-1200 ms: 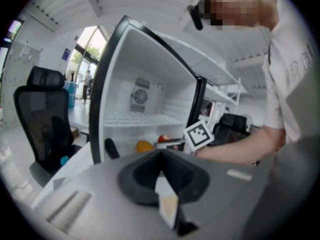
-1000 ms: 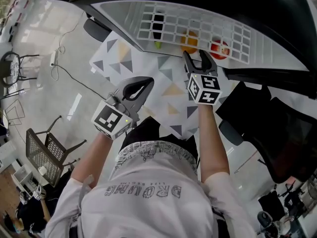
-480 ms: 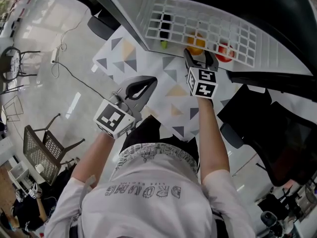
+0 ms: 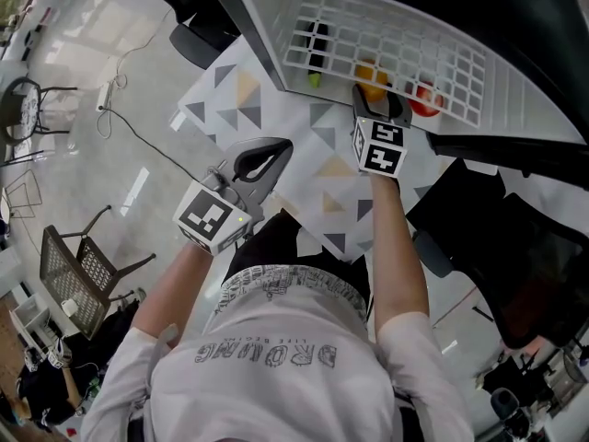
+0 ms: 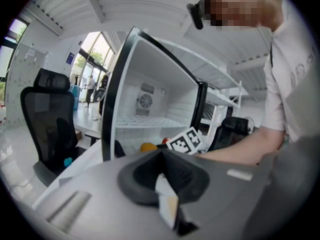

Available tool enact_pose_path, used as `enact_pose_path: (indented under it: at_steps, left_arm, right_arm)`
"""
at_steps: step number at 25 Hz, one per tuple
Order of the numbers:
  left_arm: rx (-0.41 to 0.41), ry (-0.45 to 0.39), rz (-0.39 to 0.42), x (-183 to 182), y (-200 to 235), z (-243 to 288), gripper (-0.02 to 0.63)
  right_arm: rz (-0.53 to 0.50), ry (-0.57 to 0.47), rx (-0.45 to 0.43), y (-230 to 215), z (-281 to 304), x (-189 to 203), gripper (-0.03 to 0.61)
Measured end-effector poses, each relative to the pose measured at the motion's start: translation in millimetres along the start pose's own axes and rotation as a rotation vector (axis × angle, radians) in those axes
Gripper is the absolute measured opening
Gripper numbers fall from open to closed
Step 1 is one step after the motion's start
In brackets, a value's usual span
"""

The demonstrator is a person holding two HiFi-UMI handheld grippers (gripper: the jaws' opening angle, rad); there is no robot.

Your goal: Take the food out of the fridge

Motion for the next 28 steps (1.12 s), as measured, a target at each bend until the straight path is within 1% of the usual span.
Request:
enact_pose_path:
  at_steps: [3,9,19,23,28]
  left_arm:
    - [0.004,-0.004,-0.002,1,-2,-1,0.0]
    - [0.01,-0.006,0.001,1,-8,-2,0.0]
    - [0.015,-0.032,0.021,-10,-20,-4,0.0]
    - [0.014,-0.041,0.026,-17,-25,-6,0.0]
    - [0.015,-0.062,0.038,-27,-30,-8,0.0]
  right_arm:
    - [-0.012,-0.002,-0.005,2,-4,0,0.272]
    - [0.0,-0.017,-0.033,4,-23,-2,0.27]
    - [-0.019,-0.028,-0.081,9,-64,-5,0.27]
    - [-0.011,-0.033,-0.096,12,-83,-7,0.272]
    - [-0.021,-0.05,-0.111,15,-106,-14,0.272]
Point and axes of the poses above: the fingertips, and each gripper's own axes: z forward along the fingers, y to its left, x out of its underside, the point moved 7 cm from there along -z, backward along the fingers, and after that the axes turned 2 degrees about -y, right-handed, at the moved point
